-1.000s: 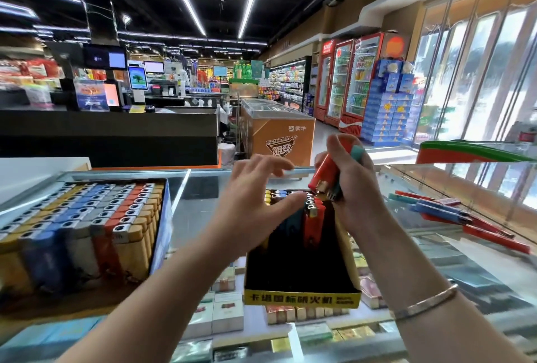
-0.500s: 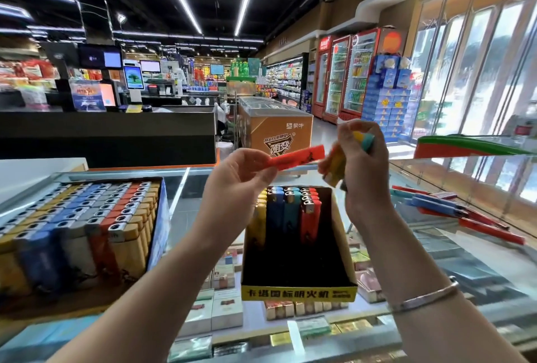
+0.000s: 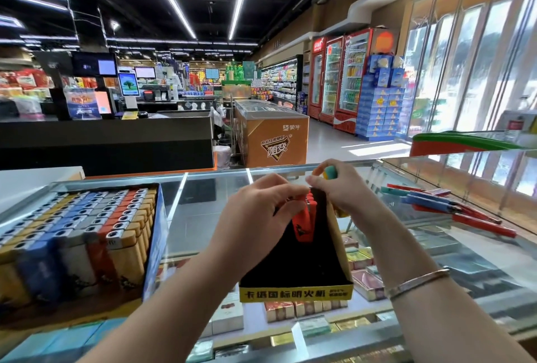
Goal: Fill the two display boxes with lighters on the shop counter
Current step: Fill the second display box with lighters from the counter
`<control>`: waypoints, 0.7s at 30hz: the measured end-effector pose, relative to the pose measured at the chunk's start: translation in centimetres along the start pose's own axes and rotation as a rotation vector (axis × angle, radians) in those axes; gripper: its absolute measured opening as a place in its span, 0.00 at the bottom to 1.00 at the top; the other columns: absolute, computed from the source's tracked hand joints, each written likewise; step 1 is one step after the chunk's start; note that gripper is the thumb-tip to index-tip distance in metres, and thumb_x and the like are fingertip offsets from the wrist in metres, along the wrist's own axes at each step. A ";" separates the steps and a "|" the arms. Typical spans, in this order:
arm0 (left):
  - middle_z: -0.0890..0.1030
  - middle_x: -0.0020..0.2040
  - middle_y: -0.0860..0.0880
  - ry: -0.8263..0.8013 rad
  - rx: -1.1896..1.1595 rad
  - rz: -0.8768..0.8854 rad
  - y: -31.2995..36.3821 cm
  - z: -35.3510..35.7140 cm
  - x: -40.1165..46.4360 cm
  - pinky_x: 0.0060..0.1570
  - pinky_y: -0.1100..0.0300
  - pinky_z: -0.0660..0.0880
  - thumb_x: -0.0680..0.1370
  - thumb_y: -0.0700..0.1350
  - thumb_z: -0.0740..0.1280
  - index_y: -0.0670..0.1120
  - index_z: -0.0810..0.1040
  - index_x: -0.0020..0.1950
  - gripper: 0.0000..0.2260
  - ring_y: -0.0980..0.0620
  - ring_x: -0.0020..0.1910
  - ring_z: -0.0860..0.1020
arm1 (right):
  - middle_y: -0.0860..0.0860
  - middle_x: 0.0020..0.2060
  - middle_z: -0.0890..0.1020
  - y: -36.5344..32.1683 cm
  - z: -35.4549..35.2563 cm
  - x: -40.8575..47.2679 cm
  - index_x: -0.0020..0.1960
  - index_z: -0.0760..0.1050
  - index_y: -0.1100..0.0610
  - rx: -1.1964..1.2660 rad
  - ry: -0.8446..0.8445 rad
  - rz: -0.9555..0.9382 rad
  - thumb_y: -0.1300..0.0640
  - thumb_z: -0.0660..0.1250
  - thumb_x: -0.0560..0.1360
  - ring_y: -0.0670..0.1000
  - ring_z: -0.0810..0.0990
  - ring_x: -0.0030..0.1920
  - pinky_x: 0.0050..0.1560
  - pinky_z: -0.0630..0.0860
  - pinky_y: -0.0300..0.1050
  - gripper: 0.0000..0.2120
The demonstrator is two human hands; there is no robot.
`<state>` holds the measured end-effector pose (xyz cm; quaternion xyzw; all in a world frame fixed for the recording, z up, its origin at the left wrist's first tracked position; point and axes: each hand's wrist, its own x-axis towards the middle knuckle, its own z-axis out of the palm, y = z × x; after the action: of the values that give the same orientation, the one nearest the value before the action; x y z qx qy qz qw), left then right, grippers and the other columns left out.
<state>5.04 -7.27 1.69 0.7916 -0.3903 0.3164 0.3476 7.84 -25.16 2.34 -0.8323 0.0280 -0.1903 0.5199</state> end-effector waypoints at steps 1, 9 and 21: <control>0.77 0.45 0.61 0.002 0.033 0.025 0.2 0.1 0.0 0.41 0.63 0.78 0.73 0.46 0.70 0.52 0.82 0.54 0.10 0.59 0.40 0.78 | 0.52 0.38 0.75 0.0 0.1 0.0 0.46 0.72 0.53 -0.008 0.005 -0.011 0.54 0.68 0.74 0.48 0.74 0.34 0.25 0.71 0.36 0.05; 0.82 0.46 0.51 -0.084 0.224 0.181 1.6 0.7 0.1 0.33 0.54 0.80 0.74 0.47 0.65 0.48 0.82 0.53 0.11 0.49 0.36 0.82 | 0.50 0.38 0.74 0.2 0.3 0.3 0.45 0.73 0.52 -0.018 0.028 -0.022 0.53 0.68 0.74 0.47 0.74 0.36 0.28 0.69 0.37 0.05; 0.82 0.44 0.52 -0.126 0.368 0.213 1.1 1.4 0.3 0.36 0.58 0.78 0.70 0.44 0.74 0.49 0.84 0.49 0.09 0.52 0.39 0.81 | 0.50 0.38 0.75 0.5 0.5 0.7 0.44 0.73 0.51 -0.018 0.039 -0.044 0.55 0.69 0.73 0.48 0.74 0.38 0.33 0.72 0.40 0.05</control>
<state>4.56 -9.03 1.44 0.8142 -0.4282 0.3674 0.1368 8.76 -25.17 1.91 -0.8336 0.0216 -0.2175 0.5073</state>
